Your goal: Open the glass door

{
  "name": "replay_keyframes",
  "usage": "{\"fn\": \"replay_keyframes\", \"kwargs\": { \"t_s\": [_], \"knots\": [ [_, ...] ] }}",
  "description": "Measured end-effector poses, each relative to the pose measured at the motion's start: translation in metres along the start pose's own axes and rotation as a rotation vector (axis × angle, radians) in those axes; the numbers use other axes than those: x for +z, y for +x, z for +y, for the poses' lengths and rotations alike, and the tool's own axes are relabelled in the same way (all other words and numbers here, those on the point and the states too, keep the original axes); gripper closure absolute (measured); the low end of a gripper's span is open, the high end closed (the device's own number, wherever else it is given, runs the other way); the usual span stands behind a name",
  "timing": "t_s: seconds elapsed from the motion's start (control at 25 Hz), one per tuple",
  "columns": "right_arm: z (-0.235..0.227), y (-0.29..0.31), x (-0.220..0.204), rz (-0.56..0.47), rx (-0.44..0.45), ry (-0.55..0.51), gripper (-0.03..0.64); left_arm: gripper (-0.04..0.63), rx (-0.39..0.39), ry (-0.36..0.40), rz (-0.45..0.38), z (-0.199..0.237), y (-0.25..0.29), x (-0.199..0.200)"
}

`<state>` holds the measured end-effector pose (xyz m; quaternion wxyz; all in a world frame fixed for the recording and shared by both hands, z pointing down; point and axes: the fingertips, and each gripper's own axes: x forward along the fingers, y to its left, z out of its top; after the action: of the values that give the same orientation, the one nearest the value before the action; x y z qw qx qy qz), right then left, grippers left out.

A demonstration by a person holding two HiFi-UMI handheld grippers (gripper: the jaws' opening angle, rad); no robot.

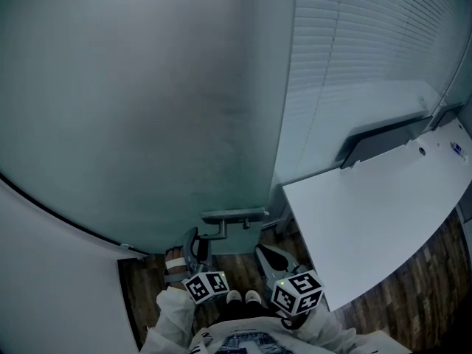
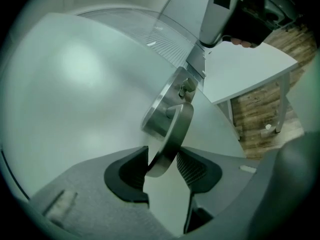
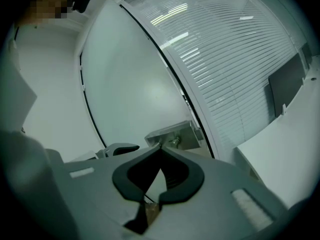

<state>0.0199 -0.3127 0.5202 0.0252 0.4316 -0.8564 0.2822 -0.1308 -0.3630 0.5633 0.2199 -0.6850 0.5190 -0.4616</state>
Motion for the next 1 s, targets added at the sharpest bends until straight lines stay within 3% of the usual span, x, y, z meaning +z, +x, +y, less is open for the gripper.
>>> {"fn": "replay_keyframes", "kwargs": {
  "t_s": [0.48, 0.6, 0.68, 0.76, 0.88, 1.0],
  "knots": [
    [0.024, -0.034, -0.009, 0.007, 0.037, -0.002, 0.612, 0.411, 0.050, 0.012, 0.014, 0.006, -0.004, 0.001],
    [0.028, -0.055, -0.025, -0.026, 0.008, -0.011, 0.612, 0.434, 0.067, -0.045, -0.005, -0.005, -0.025, -0.009],
    [0.033, -0.071, -0.041, -0.032, -0.009, -0.020, 0.612, 0.516, 0.066, -0.155, -0.006, -0.017, -0.049, -0.024],
    [0.039, -0.088, -0.062, -0.031, -0.020, -0.031, 0.612, 0.594, 0.046, -0.340, -0.013, -0.036, -0.076, -0.043],
    [0.067, -0.120, -0.090, -0.039, -0.022, -0.051, 0.612, 0.594, -0.010, -0.668, -0.051, -0.056, -0.132, -0.065],
    [0.106, -0.149, -0.098, -0.060, -0.015, -0.080, 0.612, 0.594, -0.006, -0.852, -0.099, -0.043, -0.194, -0.071]
  ]
}}
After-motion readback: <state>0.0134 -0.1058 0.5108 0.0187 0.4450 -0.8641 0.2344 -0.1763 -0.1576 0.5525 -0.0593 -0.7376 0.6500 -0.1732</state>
